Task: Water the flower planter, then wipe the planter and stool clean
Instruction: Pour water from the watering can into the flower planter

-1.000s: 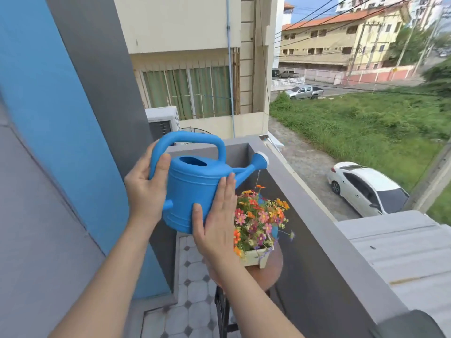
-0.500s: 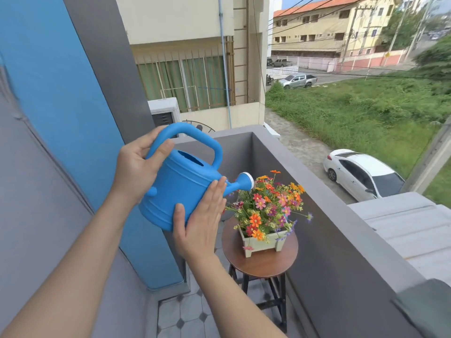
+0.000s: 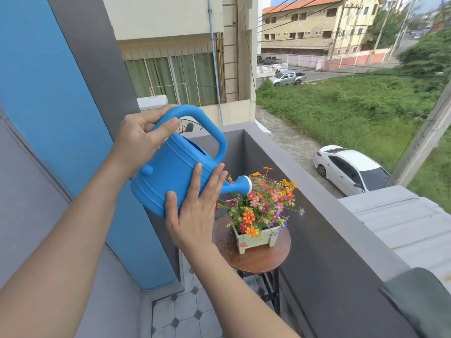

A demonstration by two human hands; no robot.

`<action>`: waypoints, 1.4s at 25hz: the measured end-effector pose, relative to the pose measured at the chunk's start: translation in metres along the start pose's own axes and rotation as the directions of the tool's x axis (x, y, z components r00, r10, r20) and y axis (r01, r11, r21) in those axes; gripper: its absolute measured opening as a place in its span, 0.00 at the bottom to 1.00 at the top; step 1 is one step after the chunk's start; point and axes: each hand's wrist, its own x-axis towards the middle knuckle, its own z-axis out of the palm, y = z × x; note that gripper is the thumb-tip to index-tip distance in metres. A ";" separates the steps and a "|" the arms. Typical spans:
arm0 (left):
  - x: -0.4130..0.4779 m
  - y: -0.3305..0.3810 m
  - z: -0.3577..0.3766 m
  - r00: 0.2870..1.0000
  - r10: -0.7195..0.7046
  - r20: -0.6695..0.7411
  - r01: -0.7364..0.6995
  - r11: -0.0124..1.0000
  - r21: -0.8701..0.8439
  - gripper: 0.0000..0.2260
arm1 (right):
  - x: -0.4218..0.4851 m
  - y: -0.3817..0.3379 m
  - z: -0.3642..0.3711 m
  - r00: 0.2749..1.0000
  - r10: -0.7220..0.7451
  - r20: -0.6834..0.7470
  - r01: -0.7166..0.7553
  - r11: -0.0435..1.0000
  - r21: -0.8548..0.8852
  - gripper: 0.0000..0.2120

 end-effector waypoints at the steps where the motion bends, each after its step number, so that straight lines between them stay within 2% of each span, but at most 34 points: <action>1: 0.002 0.003 0.000 1.000 -0.005 -0.002 0.005 1.000 -0.006 0.11 | 0.003 -0.002 -0.001 1.000 0.004 0.001 -0.004 1.000 0.011 0.29; 8: 0.007 0.018 -0.006 0.994 -0.065 0.092 0.065 0.998 0.006 0.10 | -0.002 -0.005 -0.006 0.998 -0.055 0.031 0.054 0.997 0.055 0.32; 12: 0.006 0.017 0.002 0.985 -0.072 0.158 0.067 0.997 0.035 0.11 | -0.013 -0.004 -0.008 0.999 -0.026 0.019 0.024 0.997 0.073 0.33; 19: 0.011 0.012 0.010 0.991 -0.086 0.107 0.081 0.995 0.050 0.10 | -0.001 0.008 -0.012 1.000 -0.014 0.017 0.013 0.997 0.071 0.30; 27: 0.012 0.017 0.012 0.983 -0.069 0.172 0.063 0.997 0.043 0.09 | -0.003 0.007 -0.012 1.000 0.002 0.021 -0.004 0.996 0.088 0.32; 35: 0.019 0.029 0.021 0.996 -0.047 0.069 0.044 0.998 0.042 0.09 | 0.026 0.015 -0.018 1.000 -0.030 0.001 0.030 0.994 0.103 0.30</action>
